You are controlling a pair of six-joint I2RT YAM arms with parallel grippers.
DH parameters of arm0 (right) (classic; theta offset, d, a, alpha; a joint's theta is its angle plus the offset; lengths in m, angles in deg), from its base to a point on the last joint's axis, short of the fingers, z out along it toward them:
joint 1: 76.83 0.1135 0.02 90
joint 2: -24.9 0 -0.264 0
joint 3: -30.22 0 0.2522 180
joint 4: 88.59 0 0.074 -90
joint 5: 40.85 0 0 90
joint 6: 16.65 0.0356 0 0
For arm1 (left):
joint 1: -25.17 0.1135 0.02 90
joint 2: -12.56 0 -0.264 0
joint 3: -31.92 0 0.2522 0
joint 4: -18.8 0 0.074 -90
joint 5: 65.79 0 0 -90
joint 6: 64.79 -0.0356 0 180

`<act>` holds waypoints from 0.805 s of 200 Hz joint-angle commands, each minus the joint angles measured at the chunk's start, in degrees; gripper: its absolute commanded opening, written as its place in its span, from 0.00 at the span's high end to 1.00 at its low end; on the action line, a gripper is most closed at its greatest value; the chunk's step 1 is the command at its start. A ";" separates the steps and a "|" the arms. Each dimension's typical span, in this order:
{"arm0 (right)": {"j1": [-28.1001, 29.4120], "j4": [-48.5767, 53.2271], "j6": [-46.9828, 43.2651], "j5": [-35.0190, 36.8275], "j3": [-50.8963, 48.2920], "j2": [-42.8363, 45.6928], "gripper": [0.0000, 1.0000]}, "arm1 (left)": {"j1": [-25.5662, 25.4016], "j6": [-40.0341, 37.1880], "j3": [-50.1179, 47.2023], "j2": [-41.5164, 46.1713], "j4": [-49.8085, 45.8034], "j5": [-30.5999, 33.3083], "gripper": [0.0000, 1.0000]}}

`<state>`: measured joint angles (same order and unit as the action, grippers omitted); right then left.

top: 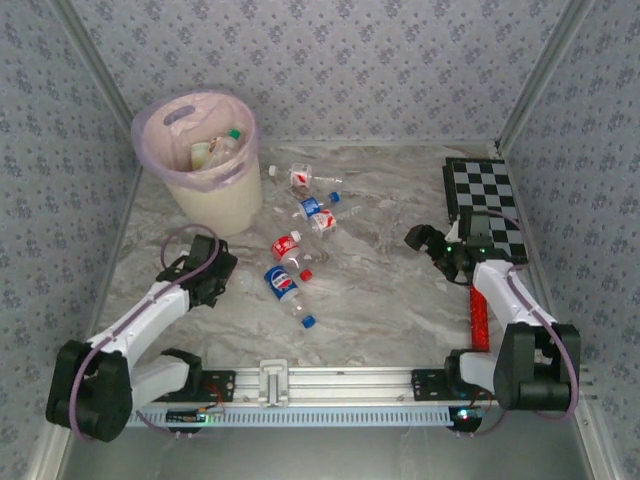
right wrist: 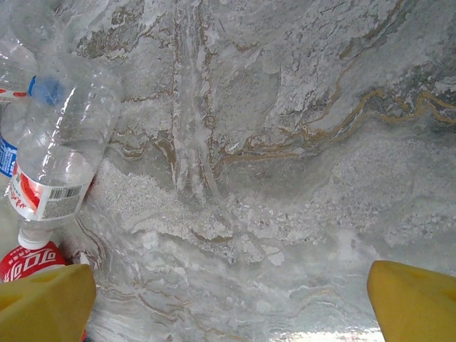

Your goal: Put the plastic bottles in the bin

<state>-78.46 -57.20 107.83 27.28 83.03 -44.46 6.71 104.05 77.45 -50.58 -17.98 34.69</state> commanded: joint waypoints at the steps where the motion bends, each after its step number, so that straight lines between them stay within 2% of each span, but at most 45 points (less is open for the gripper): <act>1: -0.22 1.94 -0.98 0.51 0.83 1.03 0.00 | -0.35 3.50 0.40 -1.37 4.39 2.61 0.21; 29: -0.13 1.94 -0.63 0.14 0.42 1.02 0.00 | -0.44 4.00 0.40 -1.46 3.63 3.95 0.35; 66: 0.18 1.53 -0.36 0.17 0.71 0.27 0.00 | -0.70 4.55 -0.59 -0.04 2.81 4.72 0.43; 79: 0.46 1.18 -0.21 -0.01 1.00 -0.11 0.00 | -0.70 4.39 -0.98 0.19 2.77 4.88 0.42; 109: 1.43 1.07 -0.06 0.20 1.35 -0.59 0.00 | -0.70 4.04 -2.12 0.04 4.00 4.63 0.23; 119: 1.62 1.00 -0.02 0.32 1.34 -0.81 0.00 | -0.70 4.01 -2.32 -0.27 4.45 4.72 0.20; 137: 1.94 0.89 0.20 0.25 1.64 -1.23 0.00 | -0.64 3.94 -2.67 -0.98 5.48 4.71 0.20; 161: 2.43 0.76 0.25 0.50 1.64 -1.22 0.00 | -0.61 3.11 -2.94 -1.63 6.97 4.71 0.27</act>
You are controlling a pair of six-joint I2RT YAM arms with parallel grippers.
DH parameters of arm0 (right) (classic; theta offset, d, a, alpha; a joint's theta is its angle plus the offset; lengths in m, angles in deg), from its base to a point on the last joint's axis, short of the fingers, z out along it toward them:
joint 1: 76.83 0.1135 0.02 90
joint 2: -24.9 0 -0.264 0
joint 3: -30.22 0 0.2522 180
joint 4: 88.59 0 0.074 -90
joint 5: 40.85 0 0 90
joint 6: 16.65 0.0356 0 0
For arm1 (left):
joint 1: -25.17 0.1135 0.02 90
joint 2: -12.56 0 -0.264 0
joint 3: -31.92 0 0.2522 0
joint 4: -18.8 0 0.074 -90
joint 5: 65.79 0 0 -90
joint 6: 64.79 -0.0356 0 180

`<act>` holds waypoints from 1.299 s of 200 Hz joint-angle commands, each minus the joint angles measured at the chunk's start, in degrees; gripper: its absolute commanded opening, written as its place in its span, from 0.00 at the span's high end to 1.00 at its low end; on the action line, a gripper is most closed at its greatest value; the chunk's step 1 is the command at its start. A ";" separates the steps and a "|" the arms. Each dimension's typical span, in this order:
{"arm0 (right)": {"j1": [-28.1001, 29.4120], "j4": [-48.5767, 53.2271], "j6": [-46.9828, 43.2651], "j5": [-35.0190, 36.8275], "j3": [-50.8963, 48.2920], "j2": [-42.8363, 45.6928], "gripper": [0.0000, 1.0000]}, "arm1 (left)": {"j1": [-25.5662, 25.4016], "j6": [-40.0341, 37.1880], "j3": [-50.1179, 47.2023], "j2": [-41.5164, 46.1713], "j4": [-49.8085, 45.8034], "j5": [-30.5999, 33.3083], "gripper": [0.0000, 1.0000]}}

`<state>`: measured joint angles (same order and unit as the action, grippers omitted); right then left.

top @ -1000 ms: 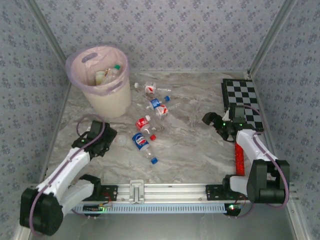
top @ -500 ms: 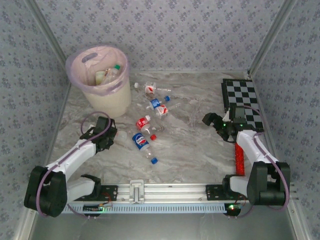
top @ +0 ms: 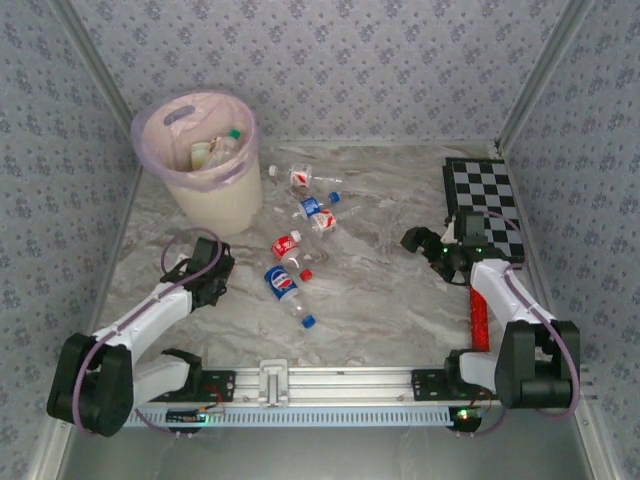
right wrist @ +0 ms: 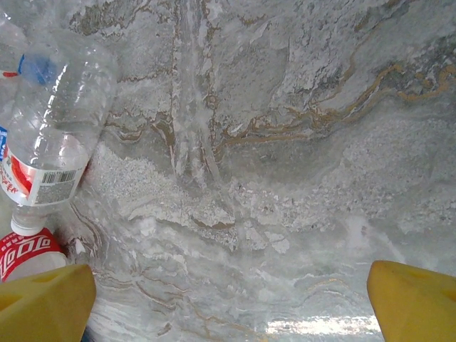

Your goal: Put the plastic bottles in the bin

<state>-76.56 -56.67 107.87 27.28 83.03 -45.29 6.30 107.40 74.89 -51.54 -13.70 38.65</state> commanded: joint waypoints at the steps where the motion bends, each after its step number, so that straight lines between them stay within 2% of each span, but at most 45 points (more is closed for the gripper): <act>1: 0.52 0.32 0.25 0.55 1.64 -0.39 0.00 | -0.20 -0.26 -0.38 -0.63 2.72 0.76 0.28; 27: 0.78 0.39 0.29 0.92 1.21 -0.18 0.00 | -0.20 -2.32 0.42 0.55 1.02 1.19 0.44; 49: 0.91 0.25 0.37 1.04 1.12 -0.35 0.00 | -0.20 -3.34 1.24 3.62 -3.23 3.75 0.53; 104: 1.32 -0.63 0.58 0.95 0.65 -0.83 0.00 | -0.20 -11.66 5.55 11.51 -12.48 9.80 0.57; 138: 1.62 0.61 0.70 0.98 1.74 0.46 0.00 | -0.20 -20.01 13.75 16.85 -22.32 19.56 0.57; 156: 1.68 1.52 0.77 1.77 1.87 1.93 0.00 | -0.13 -27.61 18.42 20.94 -23.43 25.75 0.58; 183: 1.82 1.83 1.03 2.61 1.06 3.63 0.00 | 0.65 -44.13 28.85 21.25 -20.89 26.79 0.58; 203: 1.85 1.84 1.01 2.35 0.75 3.92 0.00 | 1.78 -55.30 37.96 17.57 -20.54 22.17 0.60; 222: 1.88 2.09 1.03 1.84 0.99 4.38 0.00 | 6.04 -62.05 46.31 12.39 -19.83 9.75 0.60; 235: 1.93 2.24 1.06 2.04 0.95 5.29 0.00 | 8.94 -64.85 51.62 8.30 -23.34 -0.04 0.60; 260: 1.89 2.96 1.00 2.87 0.60 6.96 0.00 | 10.84 -73.54 61.33 -0.67 -27.97 -9.09 0.59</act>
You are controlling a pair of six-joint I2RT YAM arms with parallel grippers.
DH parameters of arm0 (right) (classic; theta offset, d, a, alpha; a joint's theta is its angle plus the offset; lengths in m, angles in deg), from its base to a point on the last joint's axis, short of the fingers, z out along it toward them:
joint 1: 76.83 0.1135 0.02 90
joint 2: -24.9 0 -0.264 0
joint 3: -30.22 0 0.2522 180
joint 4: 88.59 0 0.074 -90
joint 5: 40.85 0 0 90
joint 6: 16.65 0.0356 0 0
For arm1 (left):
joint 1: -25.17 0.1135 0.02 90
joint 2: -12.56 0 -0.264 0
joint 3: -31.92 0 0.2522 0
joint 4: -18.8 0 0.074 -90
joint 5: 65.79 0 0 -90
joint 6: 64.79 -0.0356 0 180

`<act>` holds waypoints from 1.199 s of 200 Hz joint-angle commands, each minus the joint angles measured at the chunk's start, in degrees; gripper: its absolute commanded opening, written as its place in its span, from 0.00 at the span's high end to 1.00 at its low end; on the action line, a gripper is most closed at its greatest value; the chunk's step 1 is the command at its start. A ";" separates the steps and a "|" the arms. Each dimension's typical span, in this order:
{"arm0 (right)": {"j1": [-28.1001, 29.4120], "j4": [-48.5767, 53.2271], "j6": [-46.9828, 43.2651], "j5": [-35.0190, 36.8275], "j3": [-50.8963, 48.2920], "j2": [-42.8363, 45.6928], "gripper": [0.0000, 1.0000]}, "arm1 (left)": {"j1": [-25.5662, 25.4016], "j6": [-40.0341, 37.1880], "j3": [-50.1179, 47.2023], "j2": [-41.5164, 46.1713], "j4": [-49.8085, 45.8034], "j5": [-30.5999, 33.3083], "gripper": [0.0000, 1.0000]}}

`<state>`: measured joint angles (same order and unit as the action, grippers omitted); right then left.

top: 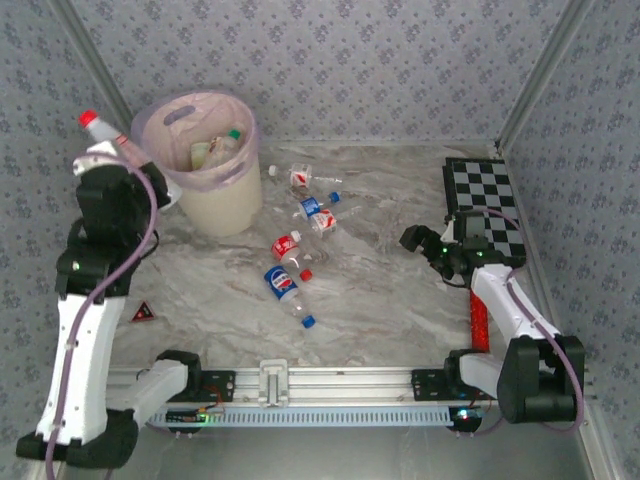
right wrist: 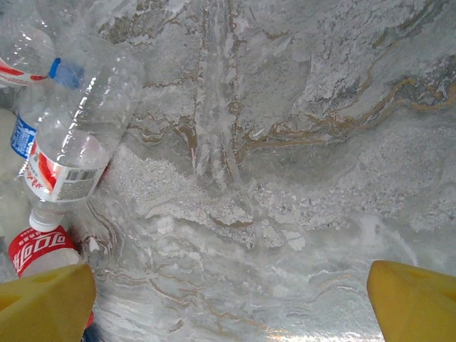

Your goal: Put the plastic bottles in the bin

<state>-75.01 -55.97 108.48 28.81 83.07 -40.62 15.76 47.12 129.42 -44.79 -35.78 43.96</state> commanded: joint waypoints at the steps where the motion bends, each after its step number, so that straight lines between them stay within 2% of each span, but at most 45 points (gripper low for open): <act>1: 0.31 2.25 0.43 1.35 0.55 2.35 0.00 | 1.44 -13.67 7.18 -7.78 -6.09 -14.70 0.59; 36: 0.22 3.28 0.21 0.73 0.52 3.01 0.00 | 3.31 -24.89 24.72 -22.40 -16.11 -22.44 0.59; 49: 0.20 3.89 0.13 0.58 0.80 3.36 0.00 | 4.26 -27.51 30.75 -26.92 -18.84 -23.07 0.60; 109: 0.43 6.73 0.38 2.32 2.04 6.05 0.00 | 10.27 -34.01 45.84 -43.71 -26.25 -28.77 0.61; 145: 0.71 6.58 1.43 2.56 2.59 5.53 0.00 | 10.73 -37.36 57.04 -53.69 -34.42 -31.29 0.61; 197: 1.54 6.27 1.80 3.14 2.49 4.95 0.00 | 11.65 -39.49 55.11 -59.24 -33.53 -29.10 0.58; 210: 1.62 6.12 1.71 3.31 2.22 4.96 0.00 | 11.69 -39.62 55.46 -59.72 -34.23 -29.82 0.51; 240: 1.52 5.59 1.63 3.42 1.78 4.36 0.00 | 11.64 -39.73 55.49 -58.82 -33.61 -29.97 0.17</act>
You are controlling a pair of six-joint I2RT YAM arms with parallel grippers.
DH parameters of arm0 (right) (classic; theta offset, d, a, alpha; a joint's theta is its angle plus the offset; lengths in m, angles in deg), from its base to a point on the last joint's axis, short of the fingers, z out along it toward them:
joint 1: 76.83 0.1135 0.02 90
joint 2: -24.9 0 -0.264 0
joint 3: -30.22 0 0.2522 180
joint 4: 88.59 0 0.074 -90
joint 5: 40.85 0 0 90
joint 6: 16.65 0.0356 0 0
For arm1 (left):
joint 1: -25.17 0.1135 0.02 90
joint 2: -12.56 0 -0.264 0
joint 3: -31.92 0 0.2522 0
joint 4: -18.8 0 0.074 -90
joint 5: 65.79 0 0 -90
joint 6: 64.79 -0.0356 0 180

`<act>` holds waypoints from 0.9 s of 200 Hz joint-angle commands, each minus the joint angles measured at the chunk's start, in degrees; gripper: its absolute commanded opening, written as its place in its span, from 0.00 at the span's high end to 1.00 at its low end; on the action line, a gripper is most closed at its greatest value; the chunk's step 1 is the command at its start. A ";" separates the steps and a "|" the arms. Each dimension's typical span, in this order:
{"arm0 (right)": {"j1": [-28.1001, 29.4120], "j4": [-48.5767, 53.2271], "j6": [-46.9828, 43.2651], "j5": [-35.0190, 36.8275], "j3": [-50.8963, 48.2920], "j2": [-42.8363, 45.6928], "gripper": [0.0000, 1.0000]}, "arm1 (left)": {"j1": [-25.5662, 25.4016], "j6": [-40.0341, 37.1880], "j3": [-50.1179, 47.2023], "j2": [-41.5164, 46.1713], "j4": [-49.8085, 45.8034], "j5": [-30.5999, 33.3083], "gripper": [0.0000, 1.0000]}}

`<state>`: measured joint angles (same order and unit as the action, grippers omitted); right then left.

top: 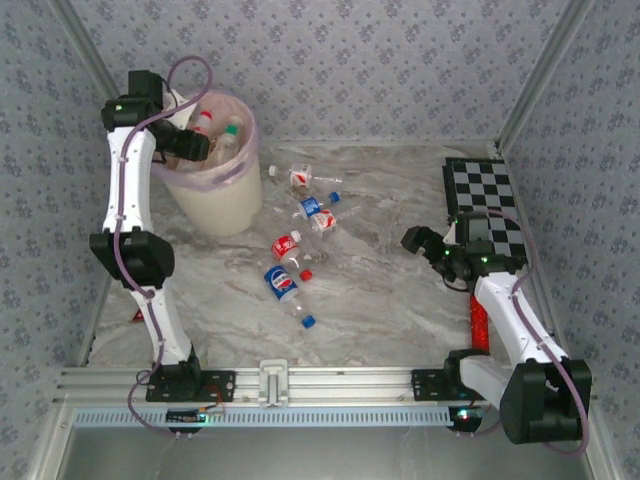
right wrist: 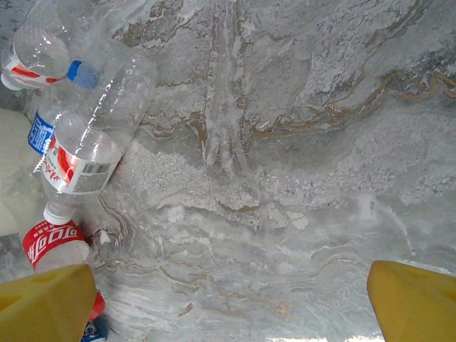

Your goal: Put the plastic bottles in the bin

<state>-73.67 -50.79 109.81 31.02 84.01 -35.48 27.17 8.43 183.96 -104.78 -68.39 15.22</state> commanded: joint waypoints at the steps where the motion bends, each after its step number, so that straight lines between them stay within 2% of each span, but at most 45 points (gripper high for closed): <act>1: 0.19 0.40 0.28 1.24 0.84 -0.83 0.00 | 0.22 -1.01 0.99 1.25 -0.96 -1.21 0.16; 8: 0.19 0.23 0.12 1.20 0.92 -1.20 0.00 | 0.26 -0.89 1.11 1.64 -0.47 -1.16 0.10; 17: 0.23 -0.01 0.03 1.15 1.01 -1.70 0.00 | 0.22 -0.14 1.30 2.23 0.62 -1.11 0.07; 40: 0.27 -1.10 0.08 0.78 0.76 -3.00 0.00 | -0.03 4.66 1.52 2.86 5.69 0.13 0.05; 55: 0.40 -1.74 0.42 0.48 0.53 -3.63 0.00 | -0.29 7.72 1.42 2.03 8.01 0.27 0.12; 66: 0.52 -2.05 0.45 0.31 0.40 -3.94 0.00 | -0.70 9.38 1.18 1.03 8.80 0.59 0.20; 115: 0.53 -0.24 0.00 2.03 0.49 -2.42 0.00 | -4.07 10.16 -4.48 -2.60 11.22 1.35 0.46; 180: 0.77 -0.19 -0.02 2.34 0.96 -2.42 0.00 | -5.33 11.15 -12.32 -2.82 13.92 0.01 0.48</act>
<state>-73.35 -52.26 109.81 31.90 84.01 -38.41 22.58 19.16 175.24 -105.44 -52.89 15.50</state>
